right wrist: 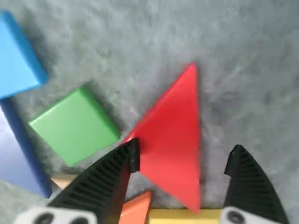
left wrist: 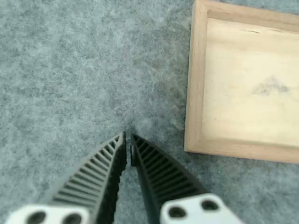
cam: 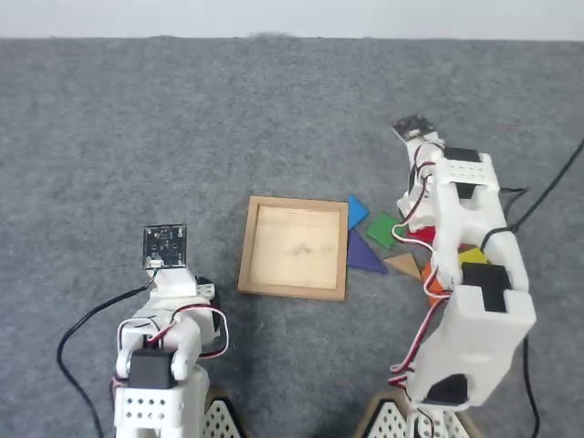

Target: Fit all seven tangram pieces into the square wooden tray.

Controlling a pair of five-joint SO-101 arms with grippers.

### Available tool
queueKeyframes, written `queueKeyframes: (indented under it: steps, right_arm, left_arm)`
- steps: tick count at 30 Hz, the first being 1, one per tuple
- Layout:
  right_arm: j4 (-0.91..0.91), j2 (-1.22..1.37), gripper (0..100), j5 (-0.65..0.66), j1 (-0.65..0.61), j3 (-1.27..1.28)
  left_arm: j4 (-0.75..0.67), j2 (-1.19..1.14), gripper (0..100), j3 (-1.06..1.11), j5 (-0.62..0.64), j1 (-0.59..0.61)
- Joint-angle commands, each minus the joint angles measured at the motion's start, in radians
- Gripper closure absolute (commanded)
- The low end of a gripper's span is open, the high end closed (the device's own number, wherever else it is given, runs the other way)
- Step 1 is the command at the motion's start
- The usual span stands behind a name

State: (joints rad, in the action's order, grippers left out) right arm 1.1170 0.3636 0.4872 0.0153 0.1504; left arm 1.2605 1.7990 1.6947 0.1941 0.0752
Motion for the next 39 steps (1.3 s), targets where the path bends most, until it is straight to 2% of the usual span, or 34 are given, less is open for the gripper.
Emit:
queueKeyframes:
  steps: [1, 14, 26, 30, 34, 39]
  right_arm:
    - [-0.013, 0.03, 70.2, 0.031, -0.004, -0.032]
    - [0.065, 0.042, 70.1, 0.043, -0.091, -0.025]
    - [0.064, -0.004, 70.4, 0.044, -0.101, 0.061]
    - [0.065, -0.022, 75.3, 0.048, -0.082, 0.077]
    - [0.094, -0.082, 69.3, 0.155, -0.062, 0.08]
    - [0.101, -0.191, 64.1, 0.229, -0.105, 0.175]
  left_arm:
    - [0.002, 0.02, 99, -0.012, -0.011, 0.005]
    - [0.002, 0.02, 99, -0.012, -0.011, 0.005]
    - [0.002, 0.02, 99, -0.012, -0.011, 0.005]
    - [0.002, 0.02, 99, -0.012, -0.011, 0.005]
    - [0.002, 0.02, 99, -0.012, -0.011, 0.005]
    - [0.002, 0.02, 99, -0.012, -0.011, 0.005]
